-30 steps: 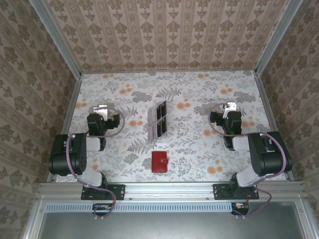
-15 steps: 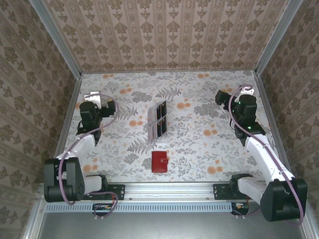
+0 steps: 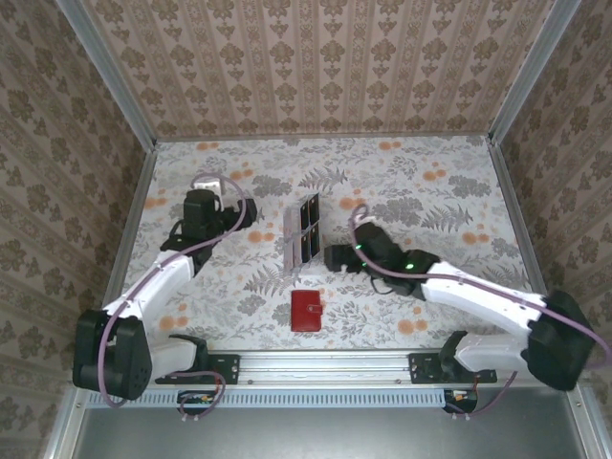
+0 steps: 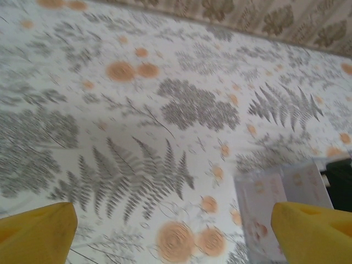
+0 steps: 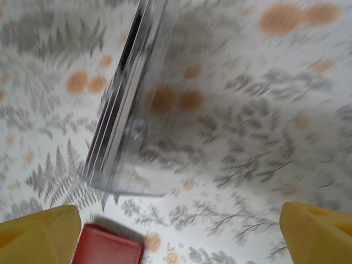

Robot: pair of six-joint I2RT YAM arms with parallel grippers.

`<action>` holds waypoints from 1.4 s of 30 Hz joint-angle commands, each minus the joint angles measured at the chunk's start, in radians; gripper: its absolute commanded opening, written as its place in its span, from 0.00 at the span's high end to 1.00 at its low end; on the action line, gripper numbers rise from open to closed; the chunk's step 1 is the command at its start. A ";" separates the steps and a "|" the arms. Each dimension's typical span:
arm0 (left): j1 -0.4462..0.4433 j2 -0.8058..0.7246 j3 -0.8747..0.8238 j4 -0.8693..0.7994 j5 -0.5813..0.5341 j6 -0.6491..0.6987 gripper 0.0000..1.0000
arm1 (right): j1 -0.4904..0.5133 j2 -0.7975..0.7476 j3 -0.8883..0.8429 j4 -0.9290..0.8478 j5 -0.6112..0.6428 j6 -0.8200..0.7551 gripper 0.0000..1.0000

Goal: Put the credit cards into the card holder

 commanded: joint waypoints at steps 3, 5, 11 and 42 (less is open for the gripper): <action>-0.048 0.065 -0.019 -0.005 0.008 -0.102 0.00 | 0.132 0.219 0.137 -0.056 0.214 0.085 0.04; -0.056 0.099 -0.011 -0.003 0.014 -0.111 0.00 | 0.156 0.286 0.178 -0.060 0.245 0.093 0.04; -0.082 0.201 0.024 0.003 0.033 -0.126 0.00 | 0.166 0.386 0.221 -0.038 0.291 0.136 0.03; -0.211 0.678 0.303 0.319 0.182 -0.335 0.00 | 0.045 0.302 0.113 -0.049 0.356 0.180 0.02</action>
